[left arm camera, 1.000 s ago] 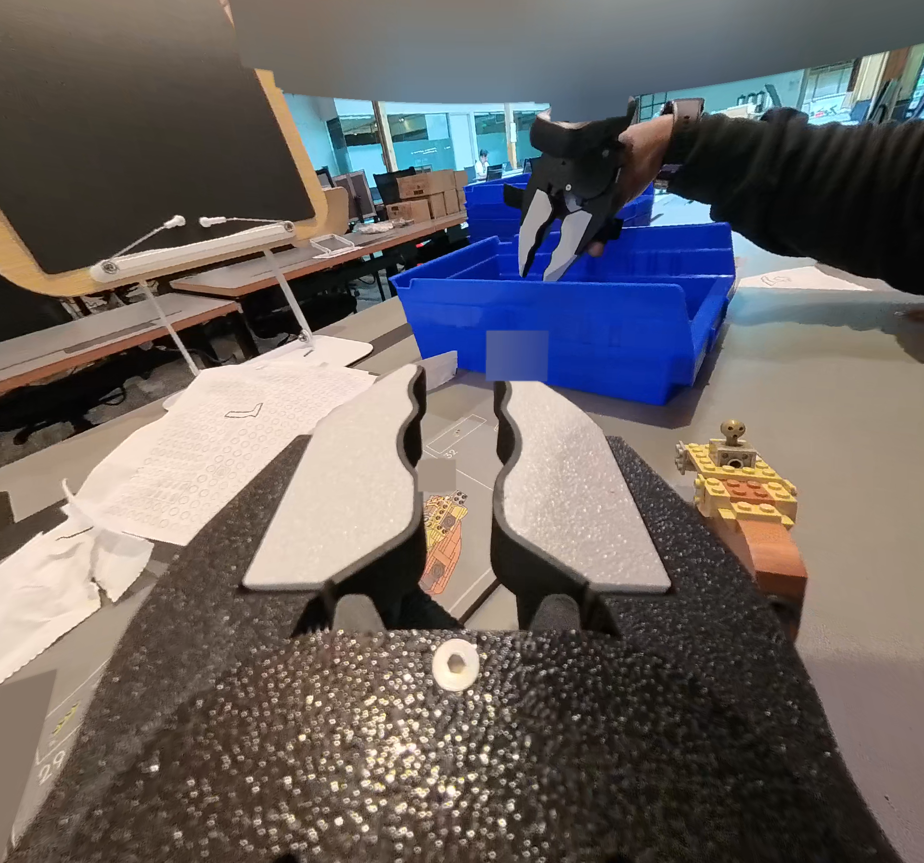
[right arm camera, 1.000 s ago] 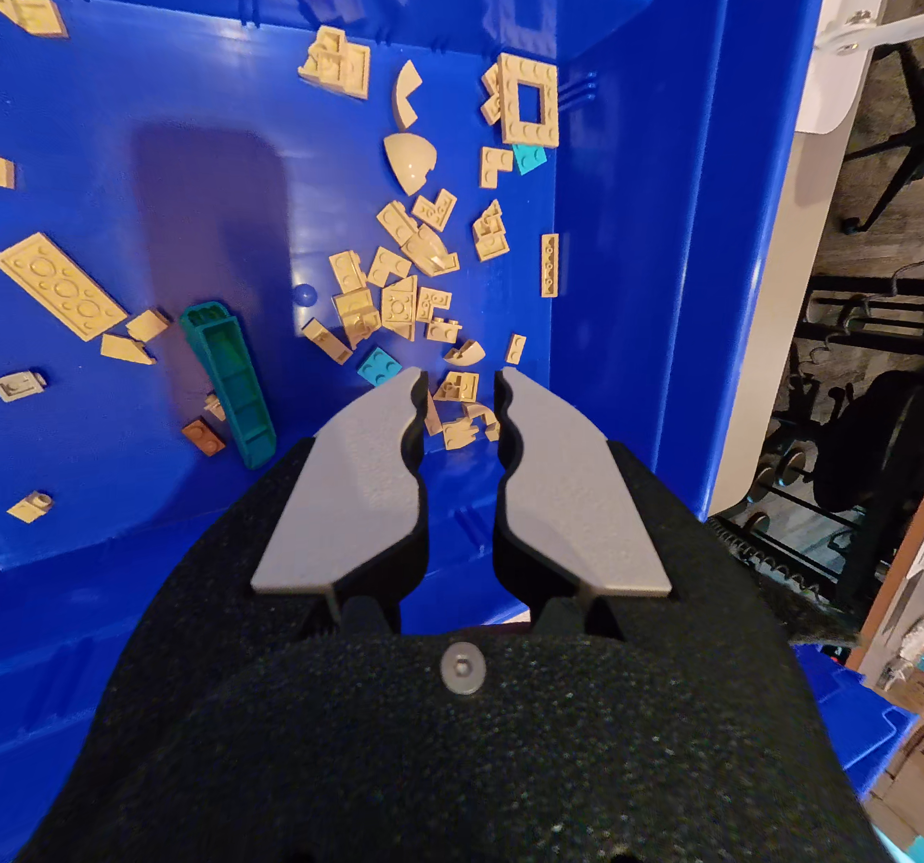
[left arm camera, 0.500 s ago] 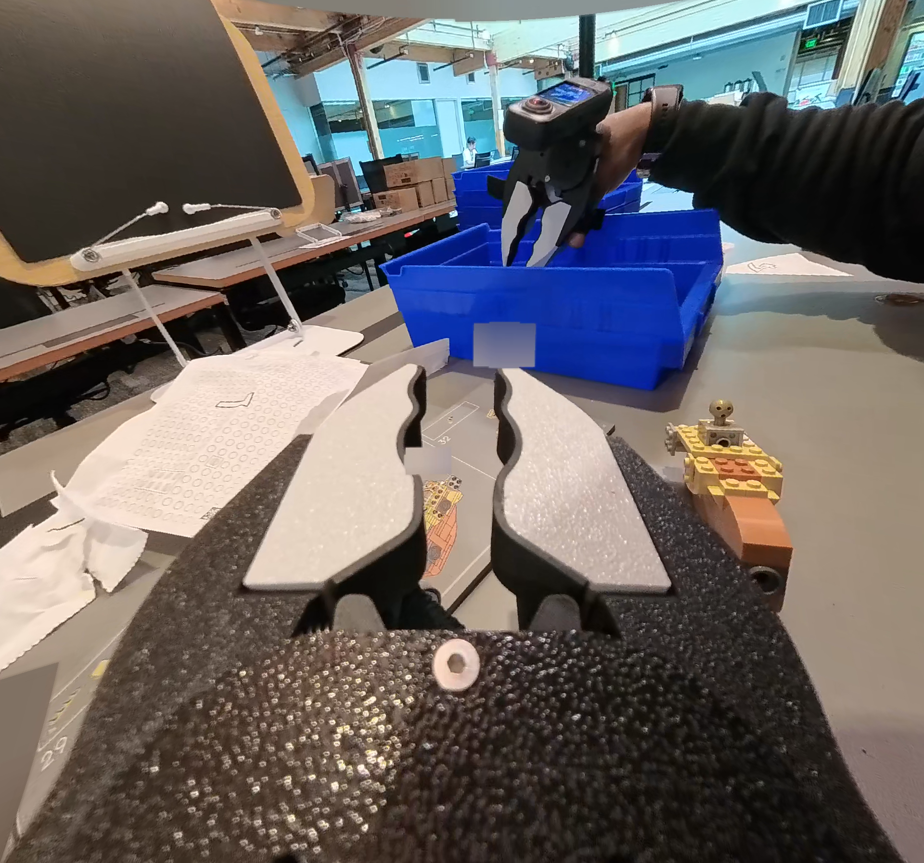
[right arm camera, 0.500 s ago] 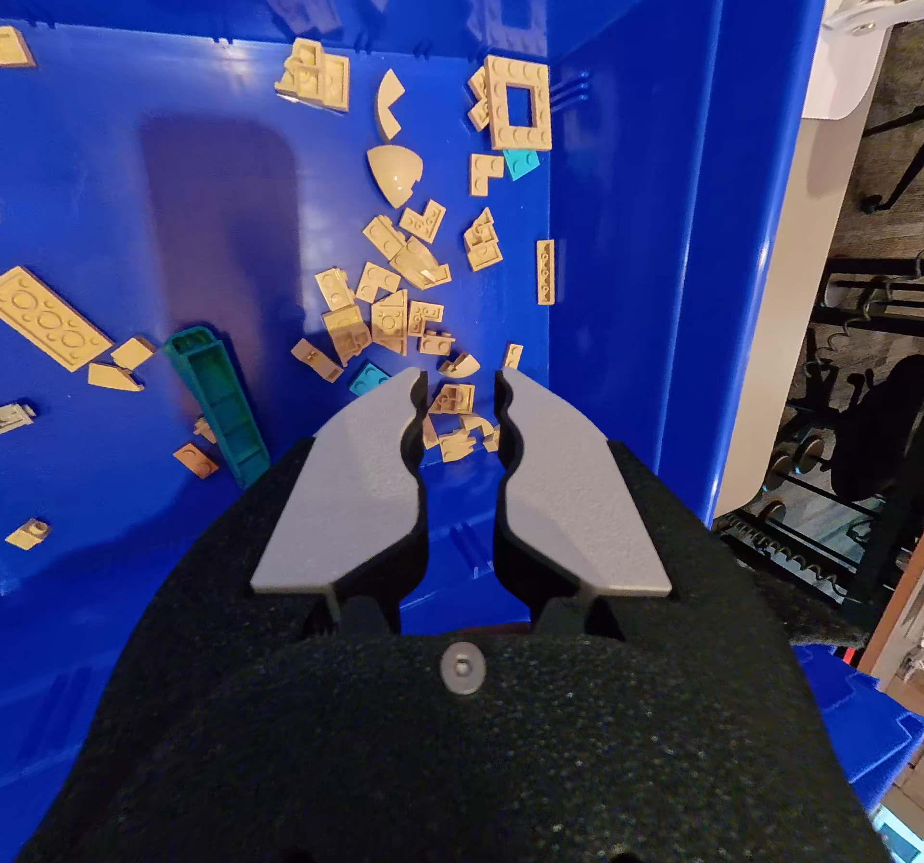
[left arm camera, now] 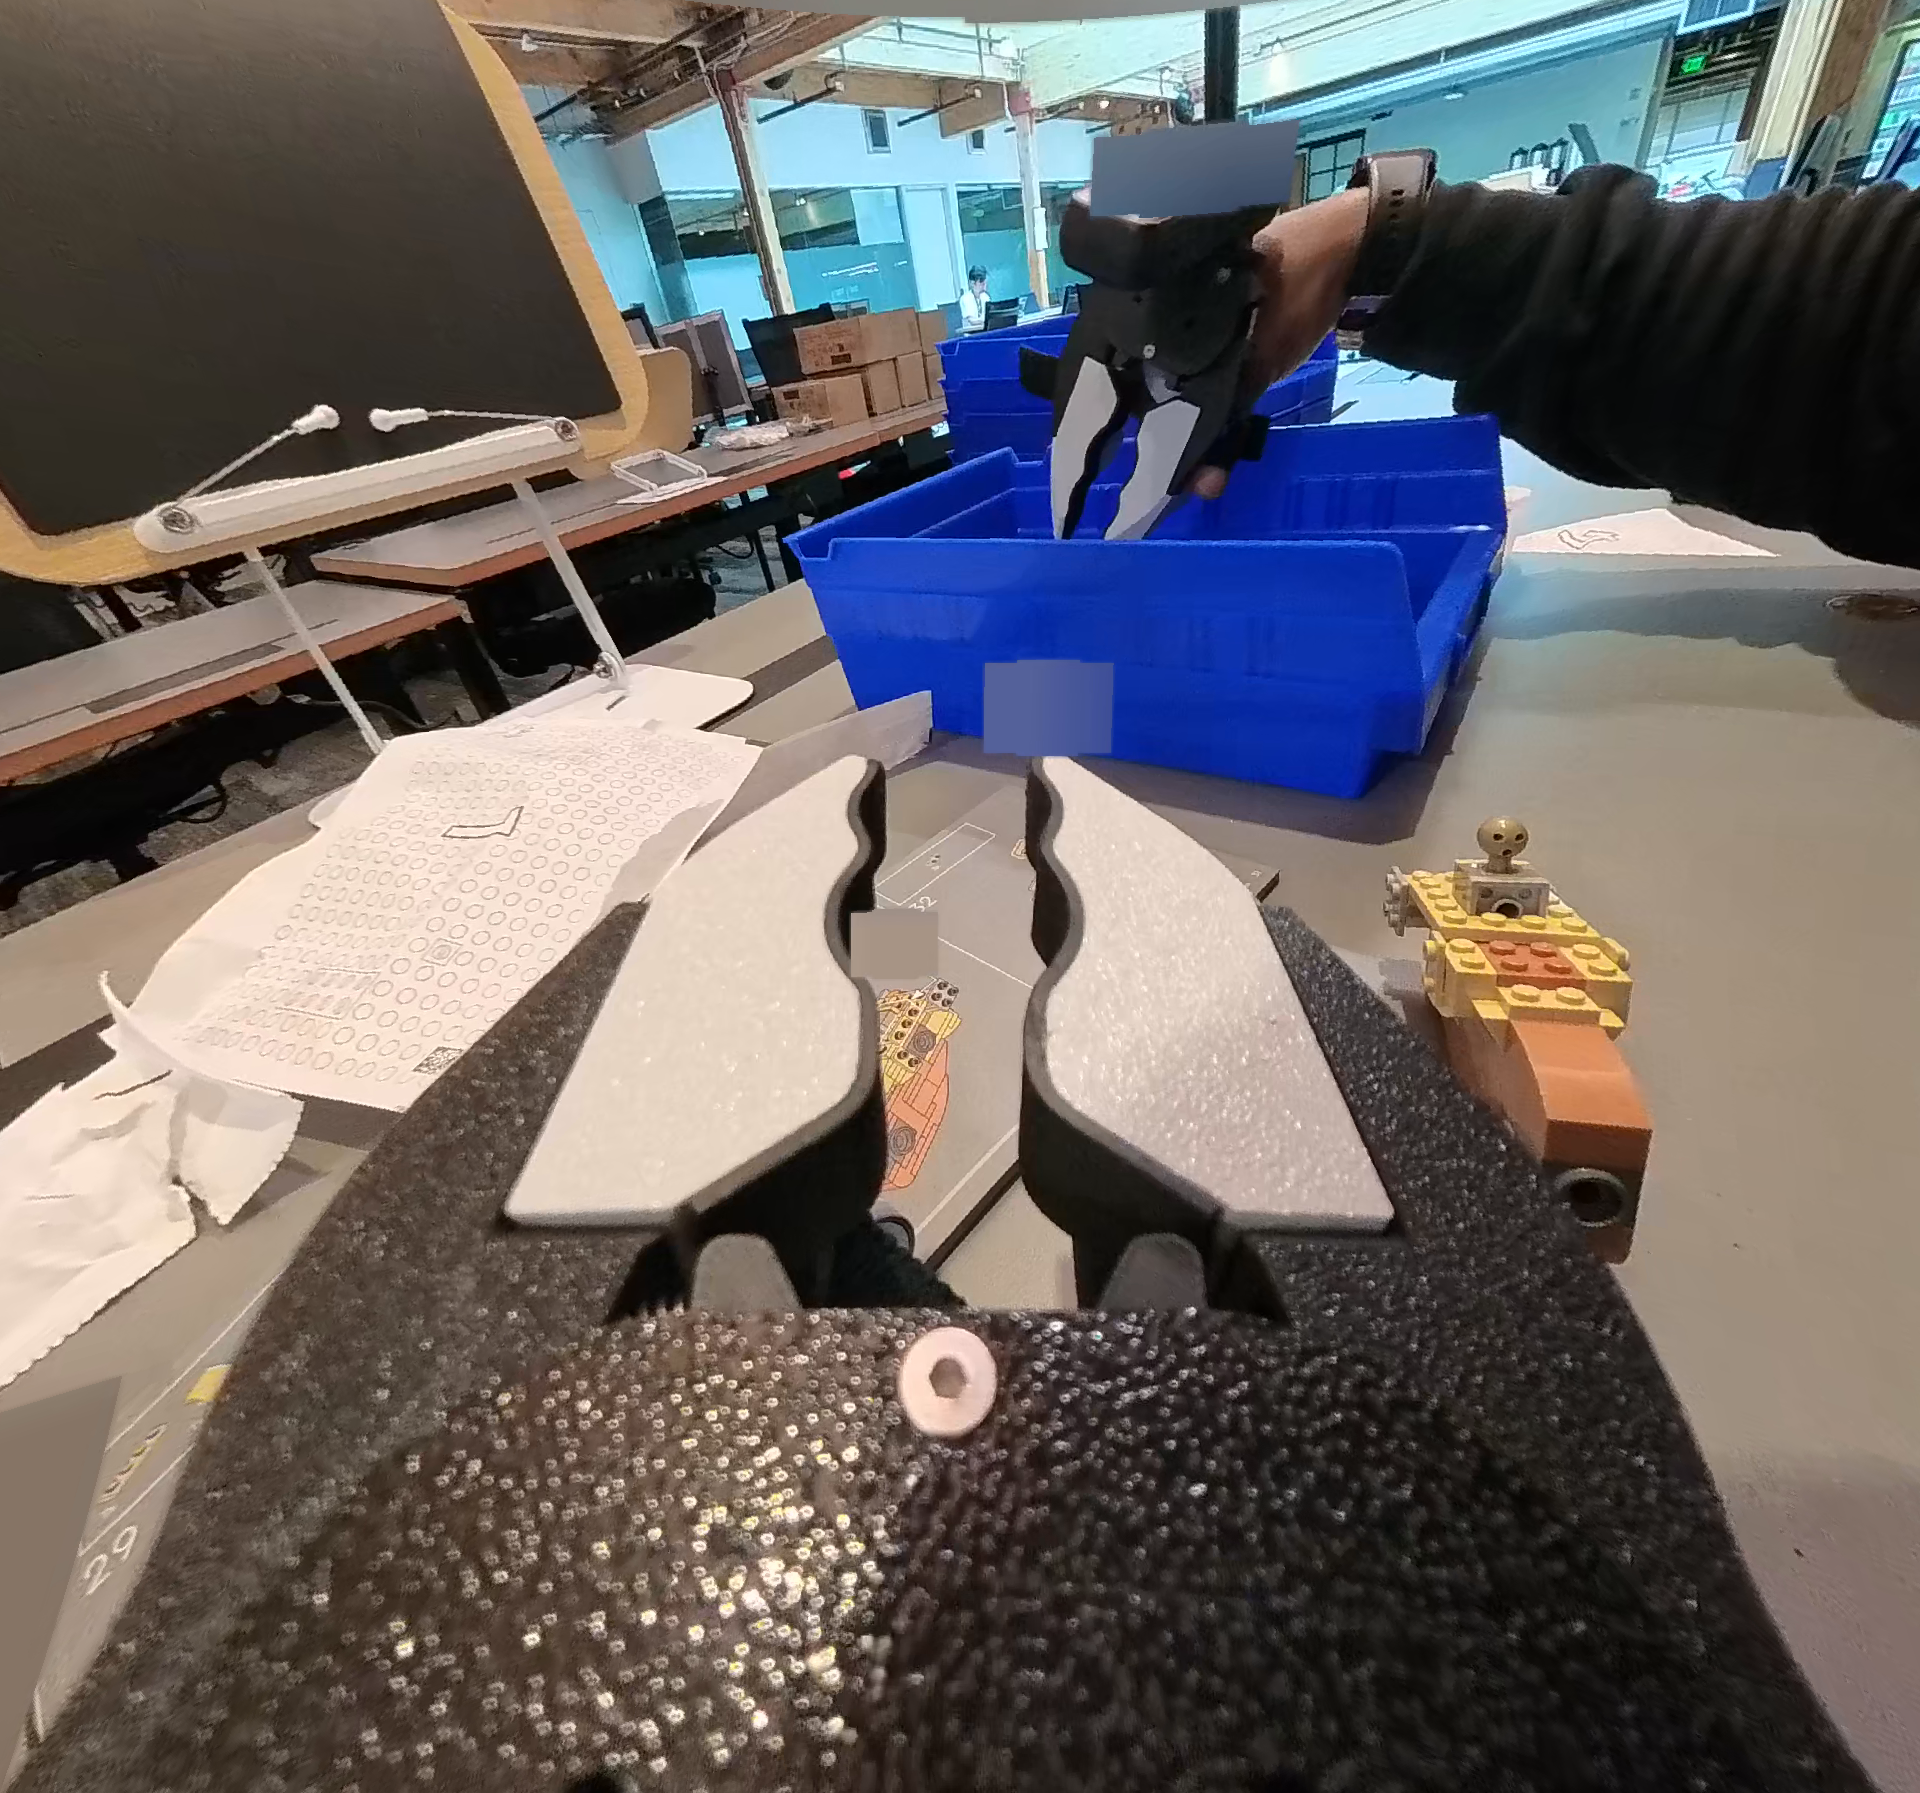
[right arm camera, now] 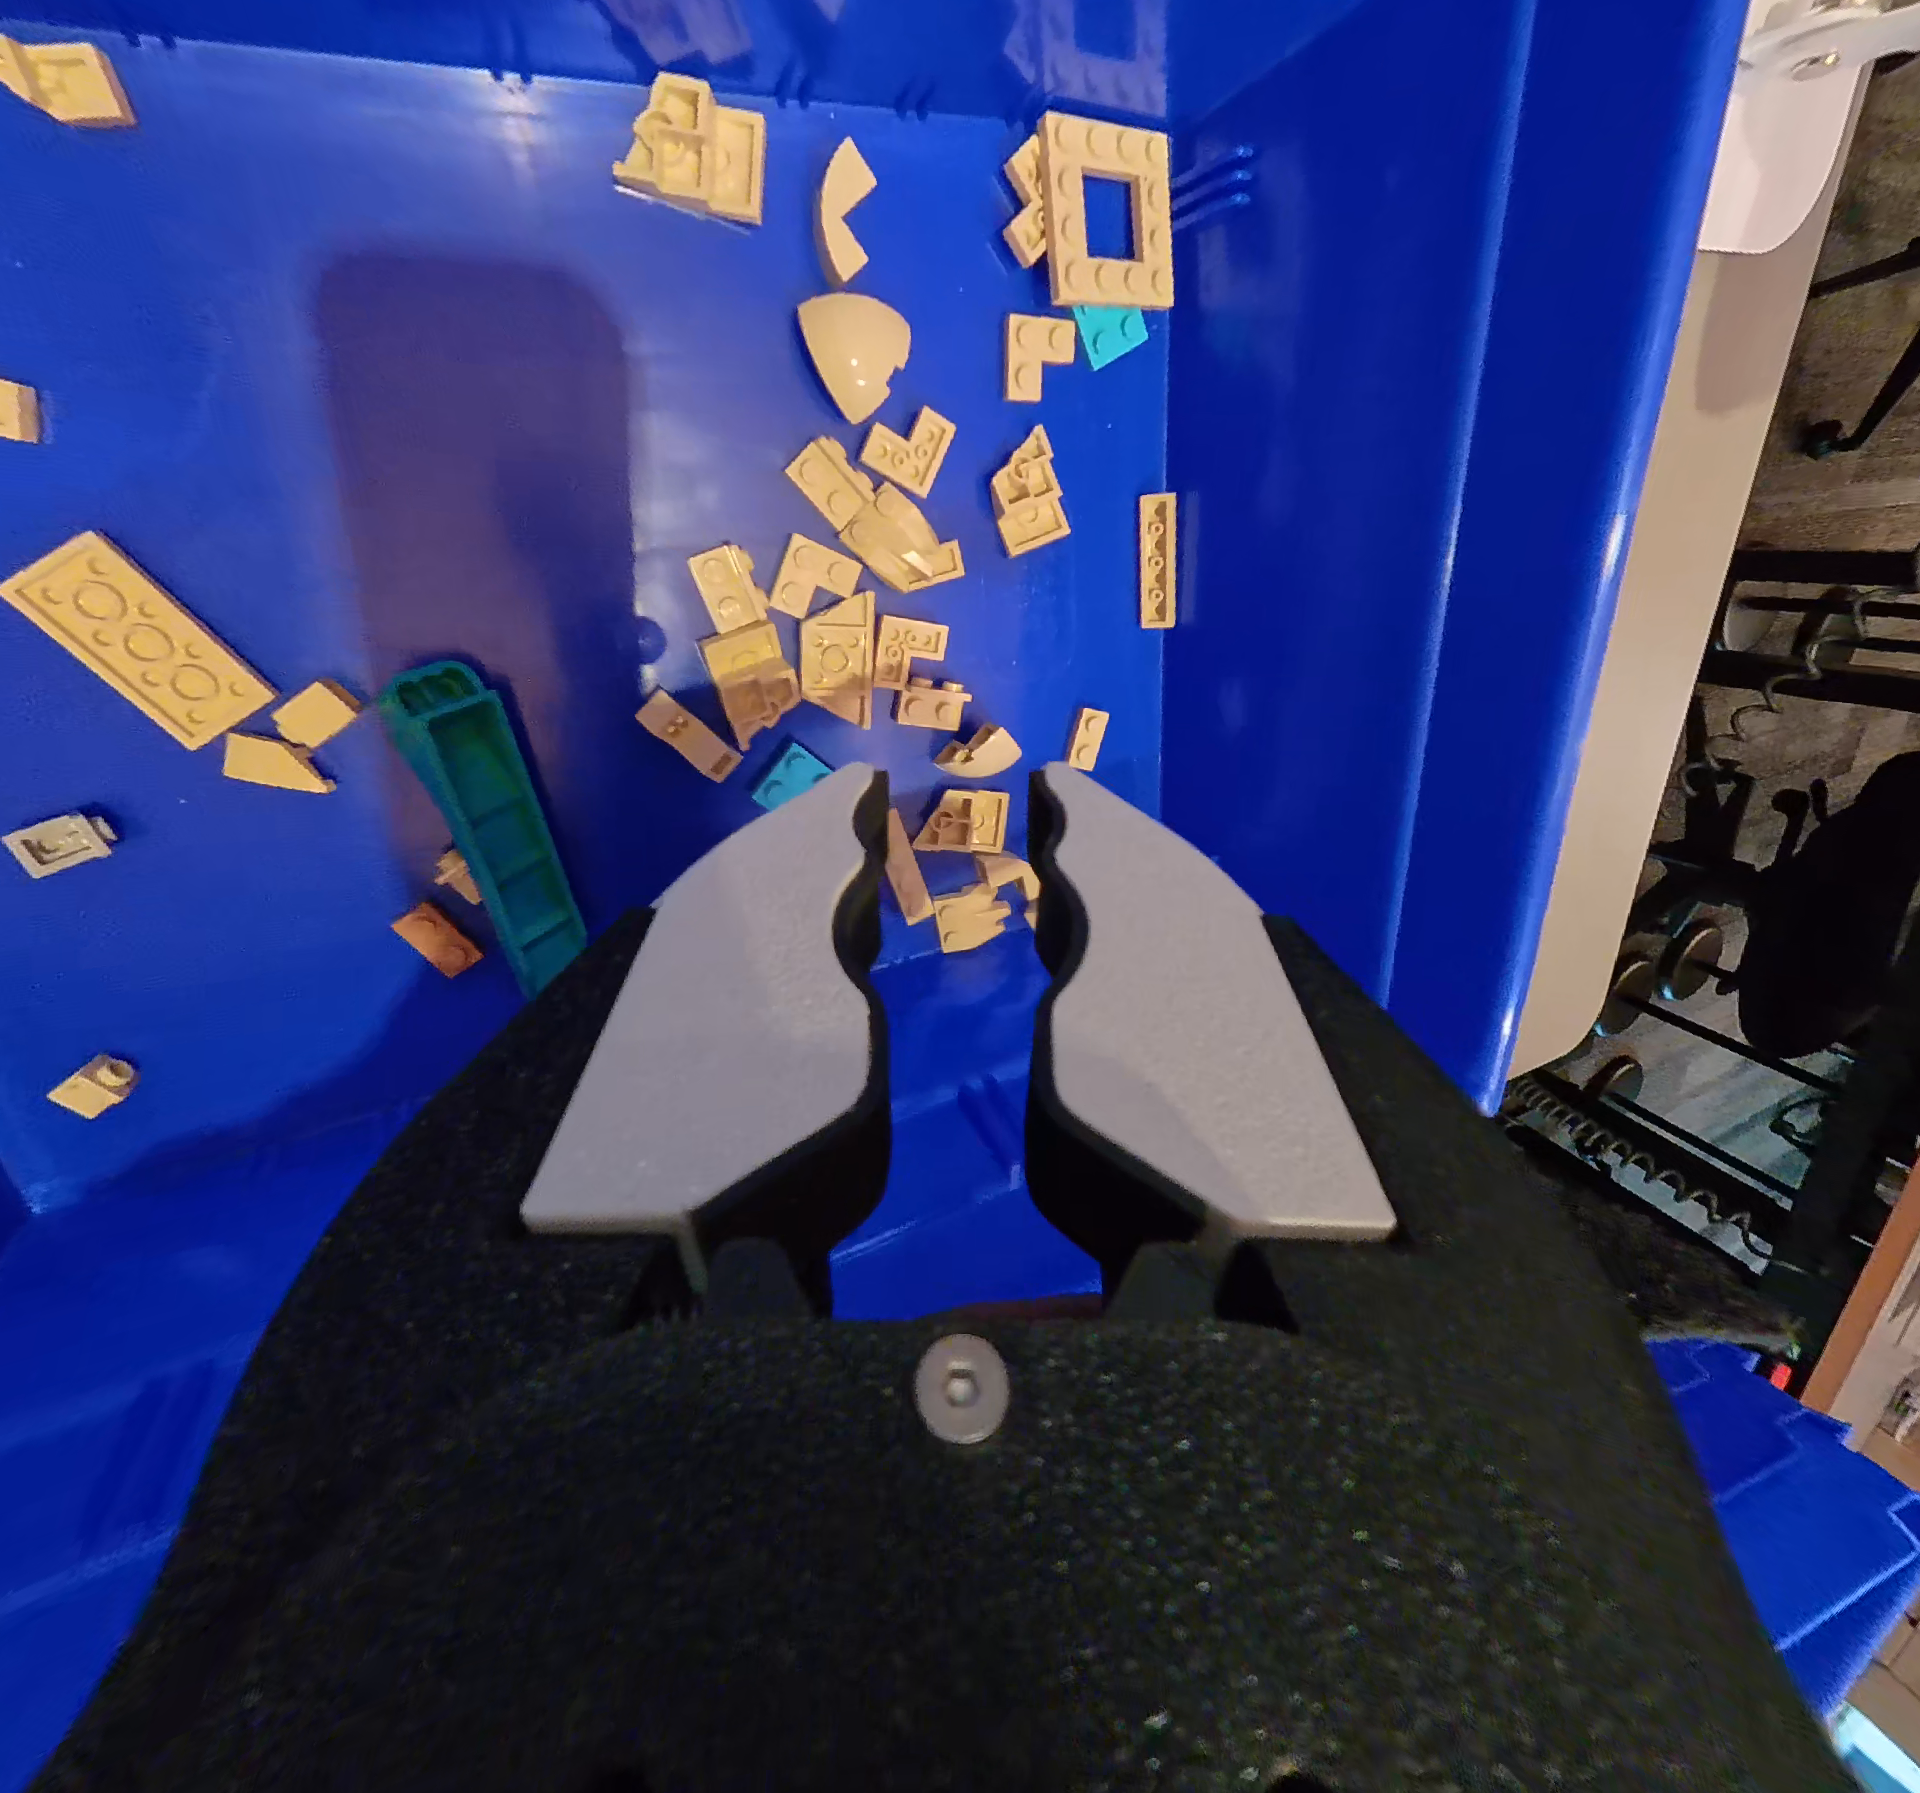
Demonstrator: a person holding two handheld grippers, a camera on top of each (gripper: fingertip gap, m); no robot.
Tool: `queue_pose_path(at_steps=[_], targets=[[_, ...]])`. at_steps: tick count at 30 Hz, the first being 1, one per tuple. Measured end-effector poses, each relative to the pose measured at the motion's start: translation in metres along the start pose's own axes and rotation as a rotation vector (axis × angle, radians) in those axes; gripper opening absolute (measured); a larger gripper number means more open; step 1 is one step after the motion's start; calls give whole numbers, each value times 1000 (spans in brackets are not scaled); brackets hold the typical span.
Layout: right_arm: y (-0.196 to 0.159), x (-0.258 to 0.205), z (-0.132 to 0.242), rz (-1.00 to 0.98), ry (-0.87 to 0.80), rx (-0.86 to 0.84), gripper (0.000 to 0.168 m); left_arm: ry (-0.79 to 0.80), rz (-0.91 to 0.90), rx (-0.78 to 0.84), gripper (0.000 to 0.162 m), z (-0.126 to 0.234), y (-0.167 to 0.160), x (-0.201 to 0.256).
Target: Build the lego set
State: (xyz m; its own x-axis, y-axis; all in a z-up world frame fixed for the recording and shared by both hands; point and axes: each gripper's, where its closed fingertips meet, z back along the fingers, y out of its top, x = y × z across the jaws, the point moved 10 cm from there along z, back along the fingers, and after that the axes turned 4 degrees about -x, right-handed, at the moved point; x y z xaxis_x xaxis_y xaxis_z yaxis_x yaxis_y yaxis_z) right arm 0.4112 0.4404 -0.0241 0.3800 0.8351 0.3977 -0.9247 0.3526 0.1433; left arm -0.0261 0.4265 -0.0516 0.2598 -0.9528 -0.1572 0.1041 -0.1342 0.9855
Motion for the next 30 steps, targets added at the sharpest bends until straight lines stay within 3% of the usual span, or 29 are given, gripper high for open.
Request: queue_pose_path(at_steps=[19, 23, 30], targets=[[33, 1, -16, 139, 111, 88, 27, 13, -16, -16, 25, -5, -4, 1], [39, 6, -23, 197, 97, -17, 28, 16, -26, -26, 25, -5, -5, 1], [34, 6, -23, 169, 83, -22, 28, 18, -28, -17, 25, -4, -3, 1]])
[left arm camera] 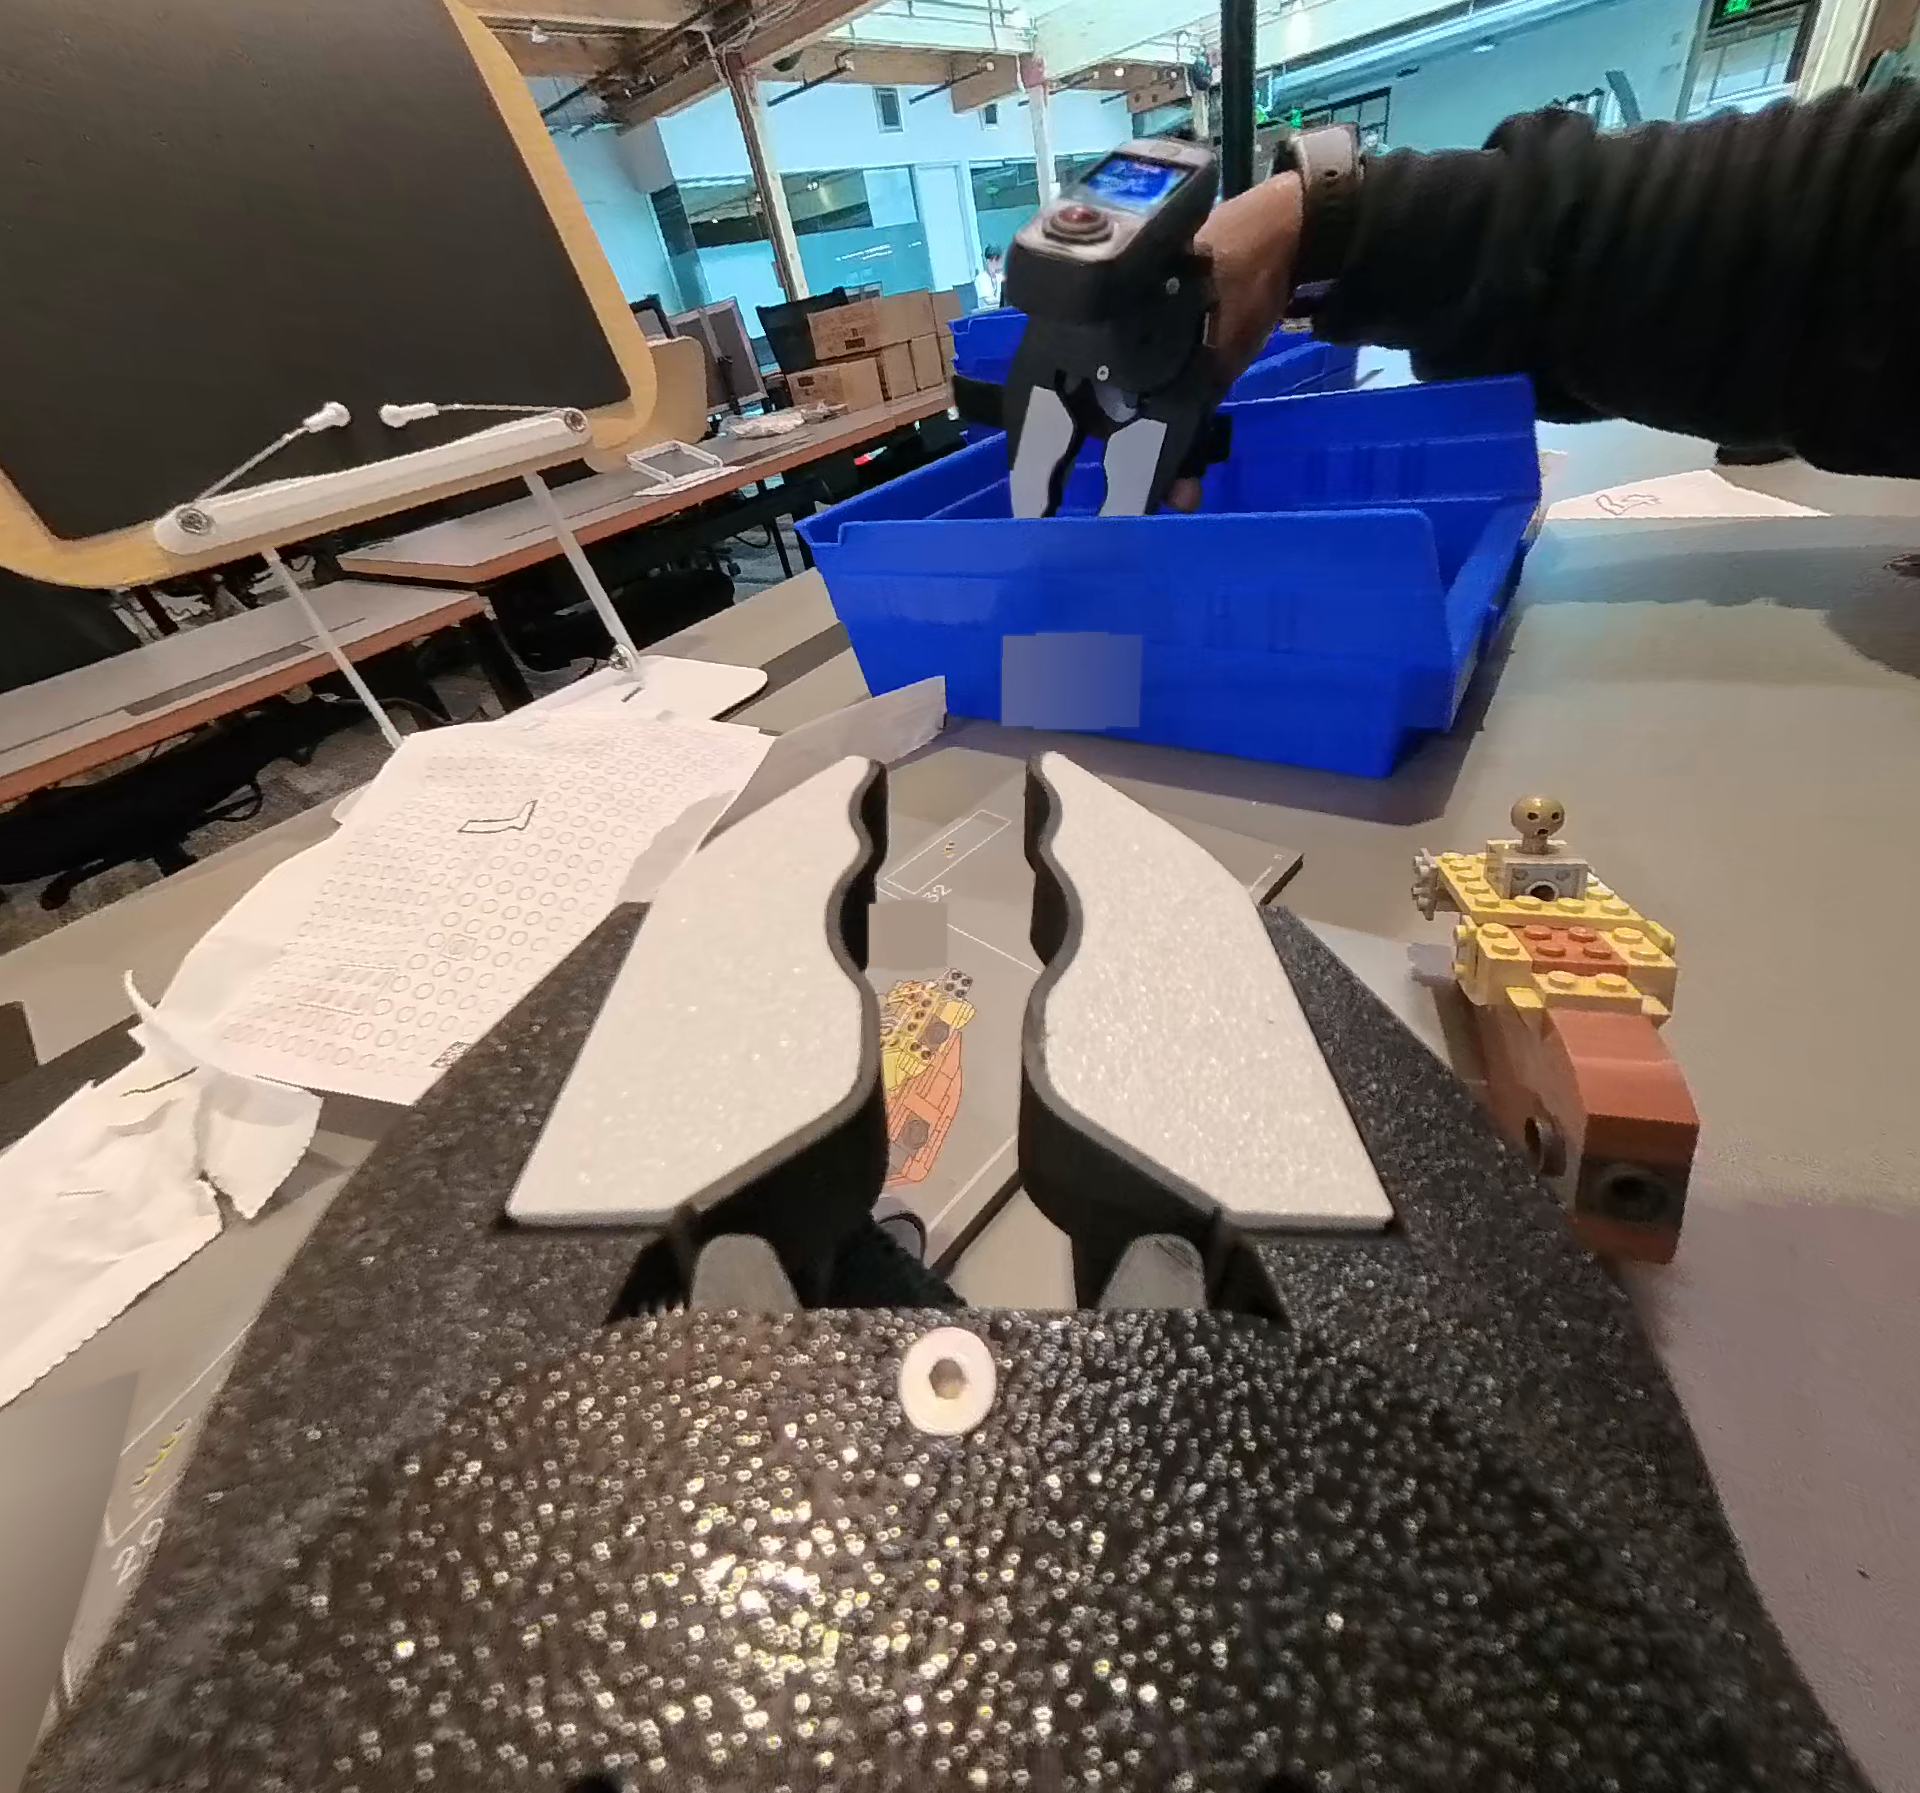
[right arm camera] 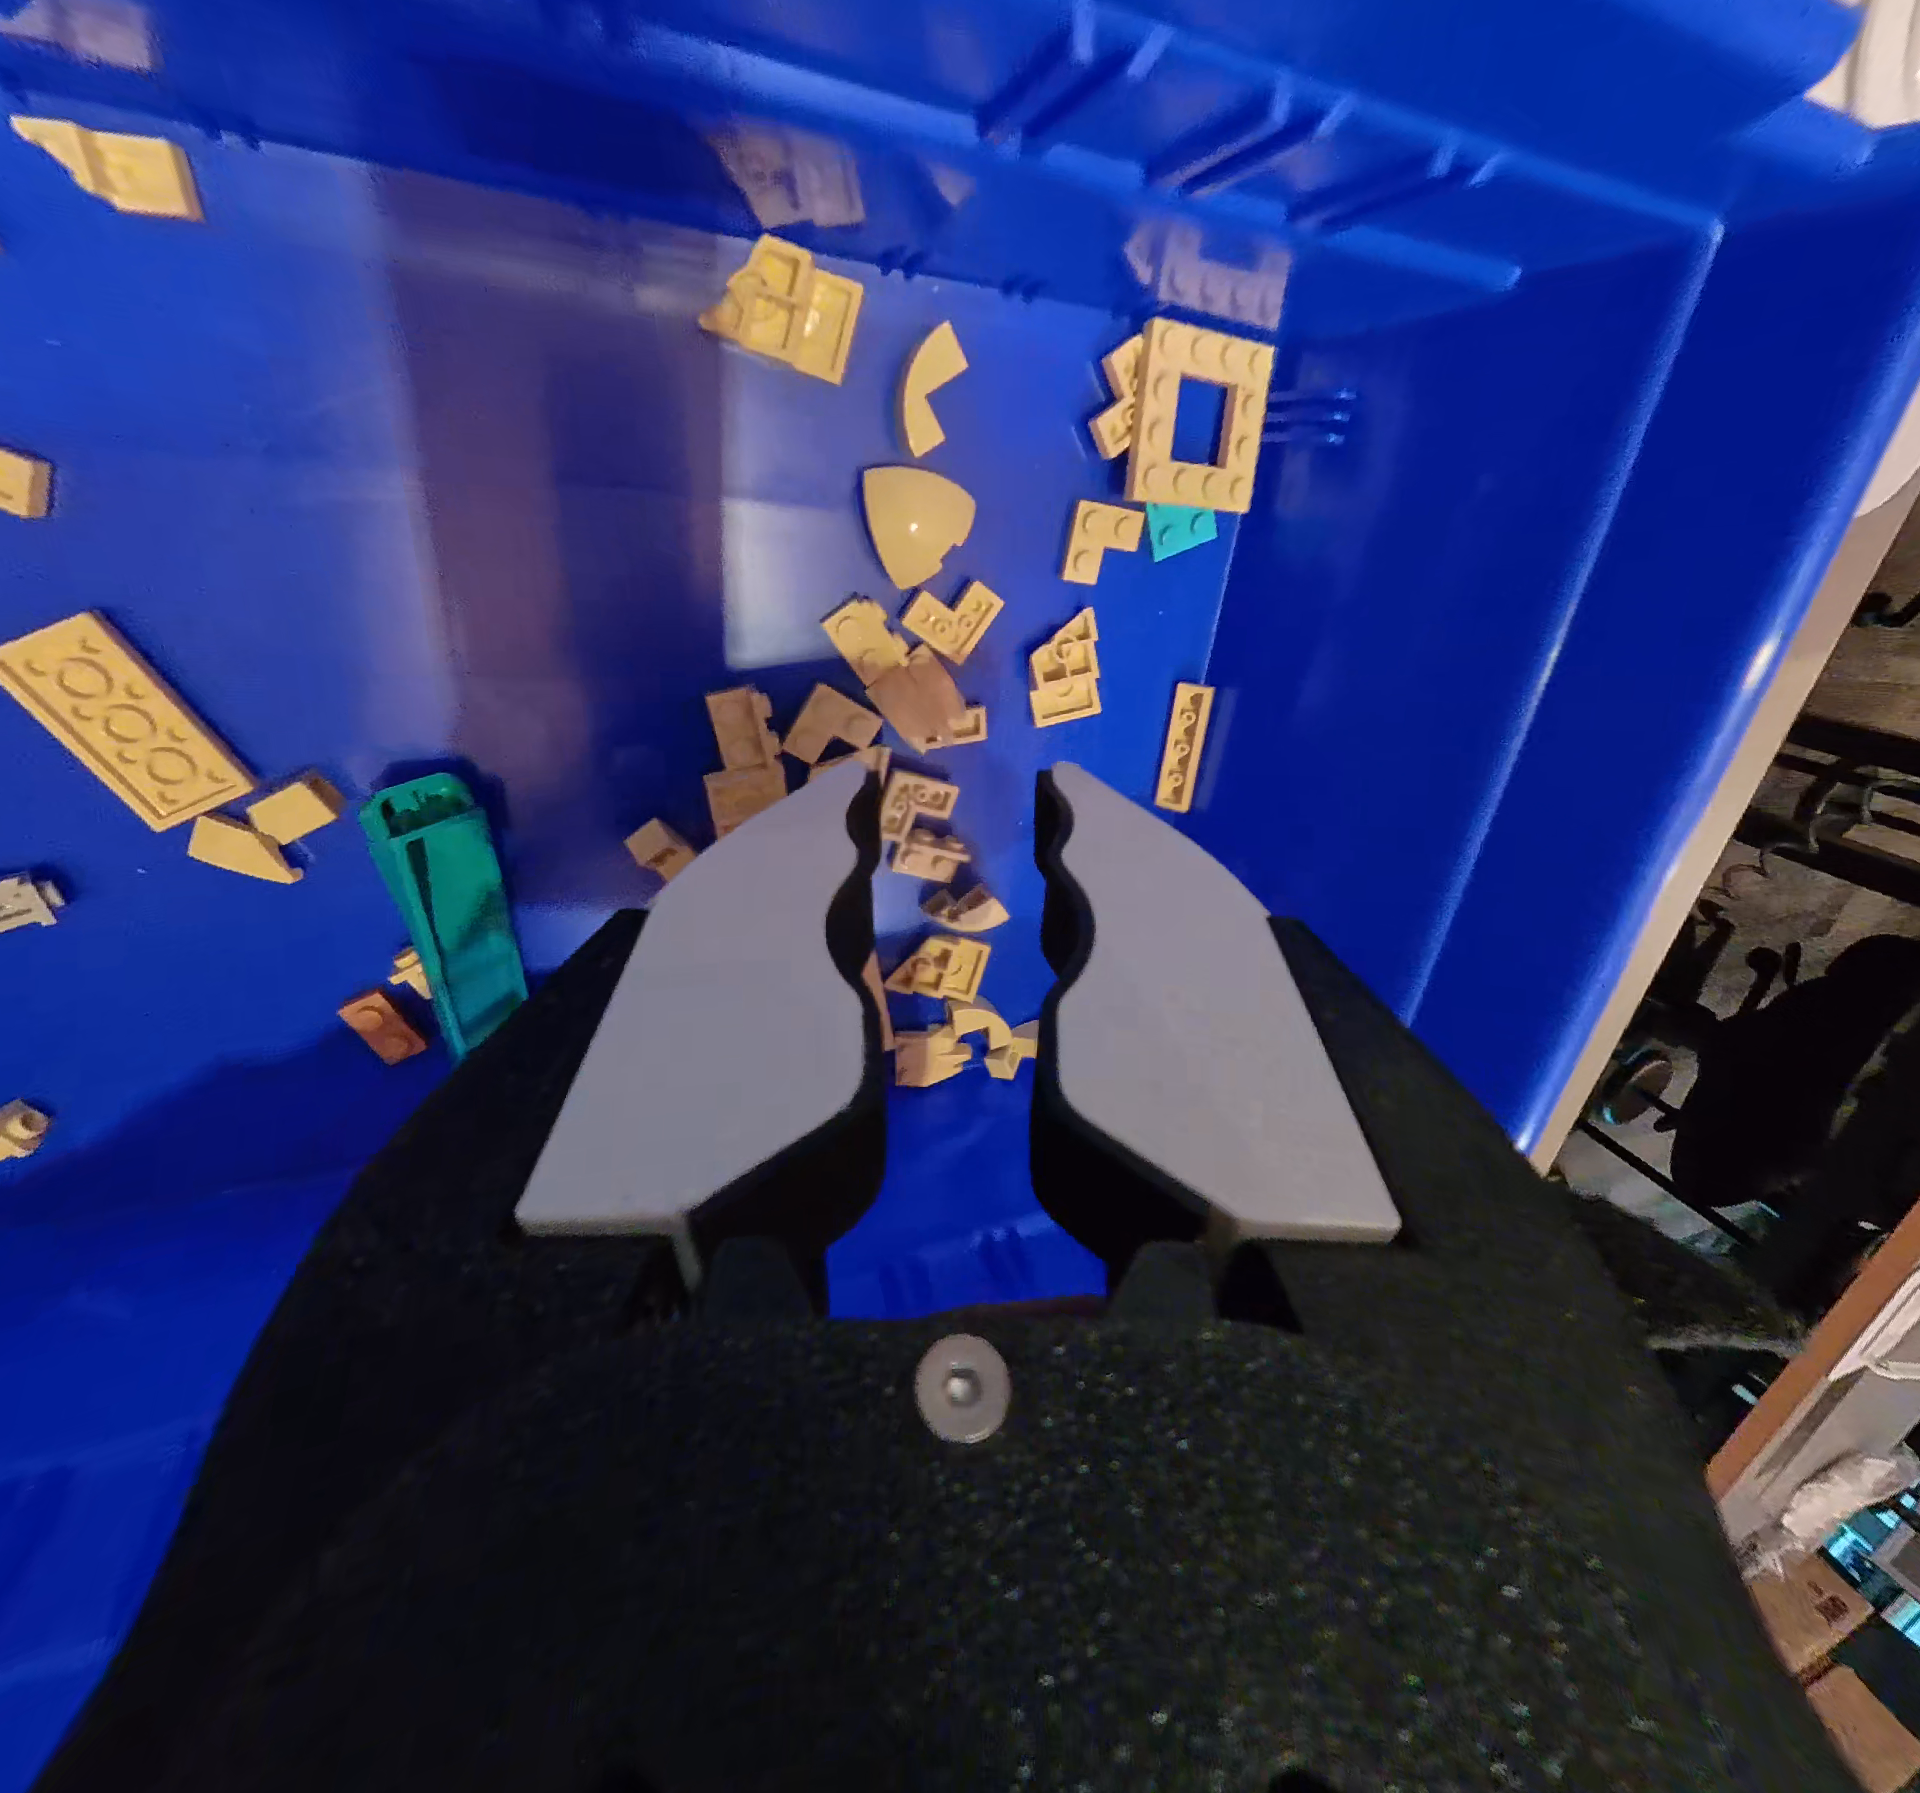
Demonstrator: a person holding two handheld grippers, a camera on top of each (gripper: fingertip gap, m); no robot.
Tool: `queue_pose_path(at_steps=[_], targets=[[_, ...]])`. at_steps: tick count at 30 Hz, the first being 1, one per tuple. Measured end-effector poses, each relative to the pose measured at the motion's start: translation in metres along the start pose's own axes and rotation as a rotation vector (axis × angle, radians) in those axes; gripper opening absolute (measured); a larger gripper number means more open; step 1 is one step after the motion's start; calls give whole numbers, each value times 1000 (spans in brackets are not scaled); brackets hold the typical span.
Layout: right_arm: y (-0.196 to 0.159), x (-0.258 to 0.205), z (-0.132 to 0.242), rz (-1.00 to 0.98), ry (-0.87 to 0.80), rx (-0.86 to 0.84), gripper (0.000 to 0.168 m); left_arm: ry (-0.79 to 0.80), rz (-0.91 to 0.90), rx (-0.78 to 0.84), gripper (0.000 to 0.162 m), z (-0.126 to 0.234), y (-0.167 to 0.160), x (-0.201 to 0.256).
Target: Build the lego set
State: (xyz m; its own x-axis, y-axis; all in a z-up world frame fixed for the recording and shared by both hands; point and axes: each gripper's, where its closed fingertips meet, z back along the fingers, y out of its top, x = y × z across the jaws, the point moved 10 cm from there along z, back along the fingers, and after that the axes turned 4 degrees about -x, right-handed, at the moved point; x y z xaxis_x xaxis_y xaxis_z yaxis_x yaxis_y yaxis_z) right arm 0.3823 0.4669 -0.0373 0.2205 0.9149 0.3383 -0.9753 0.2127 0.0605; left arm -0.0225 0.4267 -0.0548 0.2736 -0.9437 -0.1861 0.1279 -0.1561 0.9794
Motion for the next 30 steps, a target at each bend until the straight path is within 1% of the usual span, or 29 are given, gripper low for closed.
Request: queue_pose_path(at_steps=[15, 23, 30], targets=[[-2, -3, 5, -23, 1, 0, 28, 0, -7, 15, 24, 3, 5, 1], [-19, 2, 8, -69, -4, -49, 29, -4, -6, 11, 25, 2, 5, 2], [-30, 7, 7, -165, 38, -117, 29, -5, -7, 12, 24, 2, 5, 2]])
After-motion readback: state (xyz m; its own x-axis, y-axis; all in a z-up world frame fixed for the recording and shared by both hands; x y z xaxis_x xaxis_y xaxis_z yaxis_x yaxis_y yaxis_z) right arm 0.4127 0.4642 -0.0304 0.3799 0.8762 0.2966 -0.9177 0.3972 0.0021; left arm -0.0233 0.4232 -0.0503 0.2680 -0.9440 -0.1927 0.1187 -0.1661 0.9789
